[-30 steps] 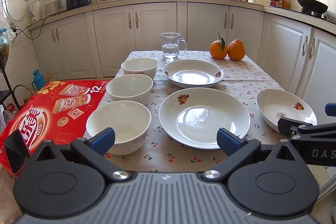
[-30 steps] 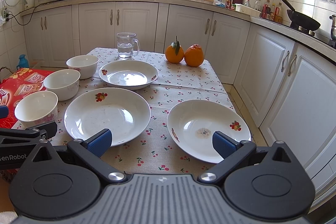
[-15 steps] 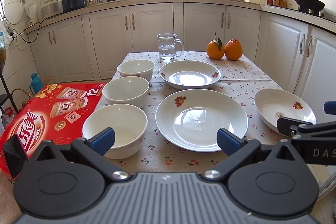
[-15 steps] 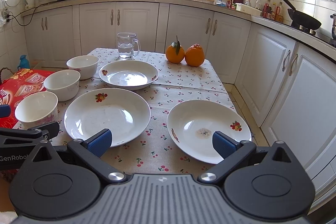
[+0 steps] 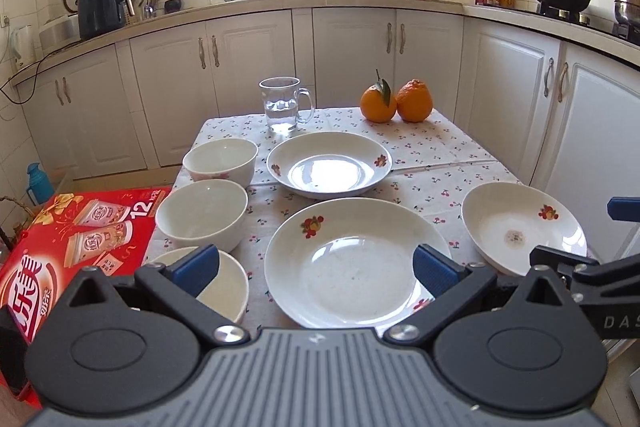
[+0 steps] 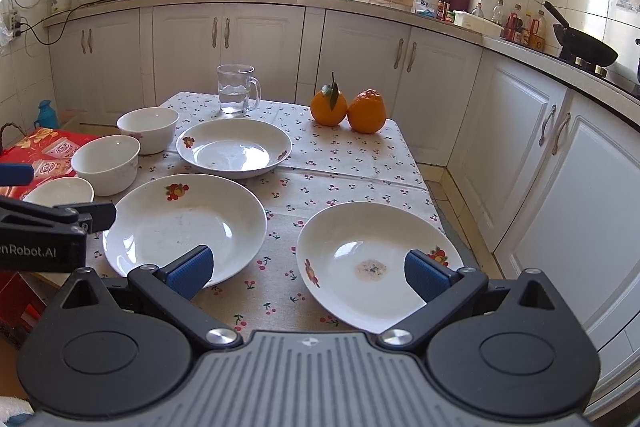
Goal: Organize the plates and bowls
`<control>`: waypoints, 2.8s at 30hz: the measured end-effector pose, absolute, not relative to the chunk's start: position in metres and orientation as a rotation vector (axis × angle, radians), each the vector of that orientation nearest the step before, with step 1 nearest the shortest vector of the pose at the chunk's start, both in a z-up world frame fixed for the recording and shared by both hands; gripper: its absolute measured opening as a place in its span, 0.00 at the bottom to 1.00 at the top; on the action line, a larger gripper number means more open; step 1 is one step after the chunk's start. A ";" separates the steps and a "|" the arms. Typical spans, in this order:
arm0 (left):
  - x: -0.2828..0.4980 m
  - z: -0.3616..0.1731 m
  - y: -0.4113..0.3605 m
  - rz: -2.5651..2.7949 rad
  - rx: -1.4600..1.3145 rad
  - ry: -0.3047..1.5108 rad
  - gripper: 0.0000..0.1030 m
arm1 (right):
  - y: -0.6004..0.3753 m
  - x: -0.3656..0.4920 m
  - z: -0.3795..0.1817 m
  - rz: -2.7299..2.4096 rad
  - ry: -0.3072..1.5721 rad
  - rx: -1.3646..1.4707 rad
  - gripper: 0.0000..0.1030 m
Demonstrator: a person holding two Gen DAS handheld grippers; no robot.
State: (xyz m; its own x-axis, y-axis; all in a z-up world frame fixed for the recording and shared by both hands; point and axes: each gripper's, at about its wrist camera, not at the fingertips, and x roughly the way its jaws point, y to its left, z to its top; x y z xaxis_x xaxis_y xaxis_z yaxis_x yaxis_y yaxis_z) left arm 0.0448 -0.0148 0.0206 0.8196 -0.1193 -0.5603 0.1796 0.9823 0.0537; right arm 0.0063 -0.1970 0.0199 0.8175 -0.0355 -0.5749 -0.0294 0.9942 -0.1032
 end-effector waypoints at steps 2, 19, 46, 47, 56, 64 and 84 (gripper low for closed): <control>0.053 0.022 -0.019 -0.184 0.112 0.592 0.99 | -0.205 0.010 0.020 -0.005 0.613 -0.113 1.00; 0.126 0.010 -0.083 -0.463 0.191 0.640 0.99 | -0.301 0.028 -0.042 0.053 0.741 -0.038 1.00; 0.220 -0.063 -0.200 -0.825 0.353 0.991 0.96 | -0.333 0.054 -0.092 0.238 0.755 -0.067 1.00; 0.222 -0.065 -0.202 -0.829 0.353 0.998 0.95 | -0.333 0.054 -0.092 0.243 0.752 -0.068 1.00; 0.234 -0.071 -0.215 -0.870 0.368 1.031 0.77 | -0.334 0.059 -0.091 0.281 0.743 -0.084 0.99; 0.238 -0.069 -0.215 -0.883 0.370 1.047 0.72 | -0.333 0.058 -0.089 0.312 0.740 -0.100 0.91; 0.285 -0.067 -0.225 -0.863 0.348 1.016 0.69 | -0.343 0.101 -0.088 0.314 0.764 -0.103 0.91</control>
State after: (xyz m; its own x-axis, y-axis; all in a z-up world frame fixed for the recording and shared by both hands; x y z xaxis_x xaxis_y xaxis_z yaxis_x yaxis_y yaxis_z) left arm 0.2855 -0.2251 -0.0673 0.2432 -0.4642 -0.8517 0.7651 0.6315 -0.1257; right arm 0.1011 -0.3432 -0.0882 0.6780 0.2421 -0.6940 -0.3160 0.9485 0.0221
